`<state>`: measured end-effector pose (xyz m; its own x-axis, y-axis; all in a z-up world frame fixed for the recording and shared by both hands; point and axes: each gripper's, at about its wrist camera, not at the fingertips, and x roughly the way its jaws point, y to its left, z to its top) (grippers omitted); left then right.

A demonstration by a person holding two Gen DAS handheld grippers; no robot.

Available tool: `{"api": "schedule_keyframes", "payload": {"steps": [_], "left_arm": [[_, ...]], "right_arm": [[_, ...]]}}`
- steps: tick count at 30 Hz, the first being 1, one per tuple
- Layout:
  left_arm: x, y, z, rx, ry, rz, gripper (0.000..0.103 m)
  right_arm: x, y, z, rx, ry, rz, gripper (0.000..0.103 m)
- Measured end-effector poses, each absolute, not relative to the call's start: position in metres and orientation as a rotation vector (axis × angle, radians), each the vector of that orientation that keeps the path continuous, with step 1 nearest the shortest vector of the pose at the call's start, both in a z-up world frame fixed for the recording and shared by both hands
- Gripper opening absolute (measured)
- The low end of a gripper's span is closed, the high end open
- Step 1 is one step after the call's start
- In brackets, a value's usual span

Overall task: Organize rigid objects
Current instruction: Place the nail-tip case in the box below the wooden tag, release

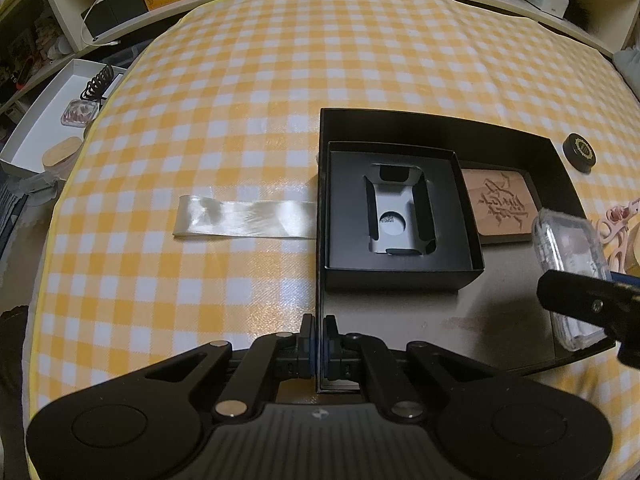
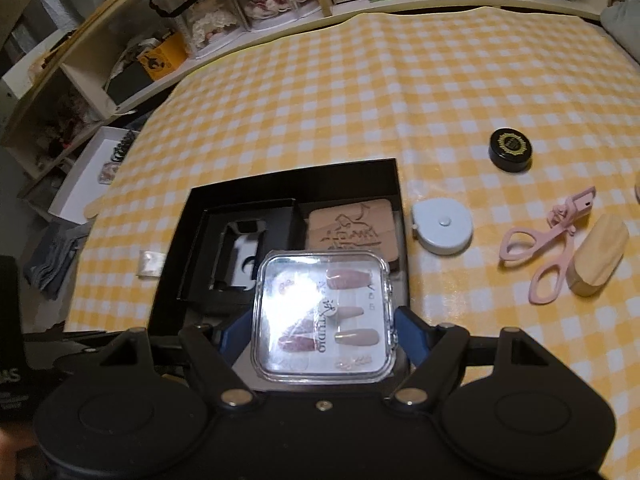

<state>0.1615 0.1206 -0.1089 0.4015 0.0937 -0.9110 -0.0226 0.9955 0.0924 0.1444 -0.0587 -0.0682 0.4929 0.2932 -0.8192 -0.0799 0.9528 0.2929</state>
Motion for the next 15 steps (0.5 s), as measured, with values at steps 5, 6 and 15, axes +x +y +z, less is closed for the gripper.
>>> {"api": "schedule_keyframes", "payload": {"steps": [5, 6, 15], "left_arm": [[0.1618, 0.1203, -0.1091, 0.069, 1.155, 0.074, 0.004], [0.1614, 0.1207, -0.109, 0.069, 1.155, 0.074, 0.004], [0.1614, 0.1201, -0.1097, 0.069, 1.158, 0.073, 0.004]], "right_arm": [[0.1402, -0.0551, -0.0661, 0.212, 1.008, 0.2, 0.077], [0.1392, -0.0534, -0.0656, 0.203, 1.005, 0.194, 0.077], [0.1388, -0.0548, -0.0658, 0.189, 1.019, 0.18, 0.083]]}}
